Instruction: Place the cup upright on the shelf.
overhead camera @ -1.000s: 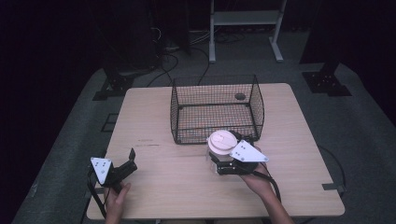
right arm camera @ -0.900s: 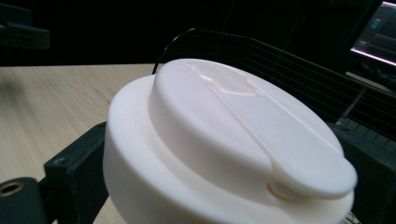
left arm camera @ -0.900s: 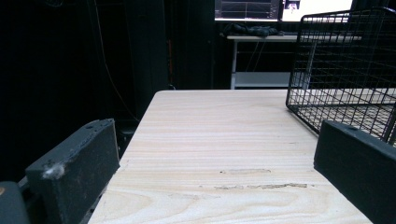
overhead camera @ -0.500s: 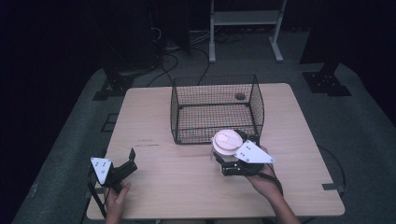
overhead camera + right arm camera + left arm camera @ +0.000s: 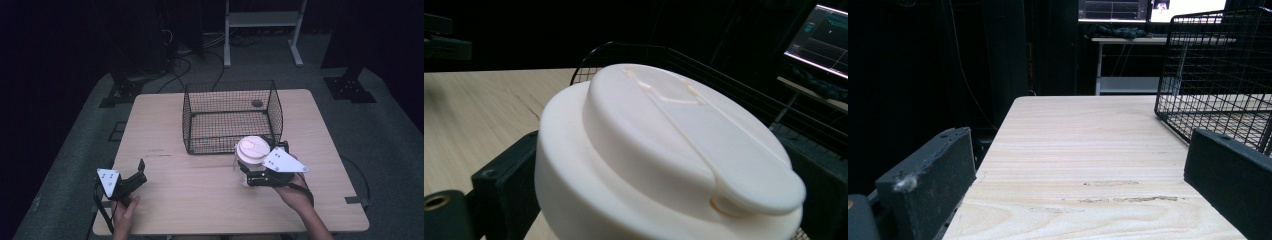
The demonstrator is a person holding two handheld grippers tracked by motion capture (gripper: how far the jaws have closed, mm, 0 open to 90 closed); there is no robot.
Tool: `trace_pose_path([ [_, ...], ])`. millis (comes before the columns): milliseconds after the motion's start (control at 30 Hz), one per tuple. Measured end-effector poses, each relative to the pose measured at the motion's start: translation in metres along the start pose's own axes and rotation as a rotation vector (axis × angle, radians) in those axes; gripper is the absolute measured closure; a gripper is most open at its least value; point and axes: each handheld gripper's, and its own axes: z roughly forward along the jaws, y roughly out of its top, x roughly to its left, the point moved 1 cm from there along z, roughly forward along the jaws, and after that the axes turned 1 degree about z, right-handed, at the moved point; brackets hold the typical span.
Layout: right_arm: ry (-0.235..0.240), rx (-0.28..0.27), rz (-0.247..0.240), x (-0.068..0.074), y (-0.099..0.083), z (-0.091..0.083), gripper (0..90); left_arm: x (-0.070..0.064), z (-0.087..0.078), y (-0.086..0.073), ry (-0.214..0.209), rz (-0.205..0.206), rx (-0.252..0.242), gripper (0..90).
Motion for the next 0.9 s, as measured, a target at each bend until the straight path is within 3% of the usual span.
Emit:
trace_pose_path([
  [433,-0.019,-0.007,0.014,-0.026,0.015,-0.017,4.1,0.001,0.0,0.0,0.0,-0.005,0.001,0.0],
  [900,-0.049,-0.007,0.006,-0.043,0.03,-0.025,4.1,0.001,0.0,0.0,-0.001,-0.005,0.001,0.0],
])
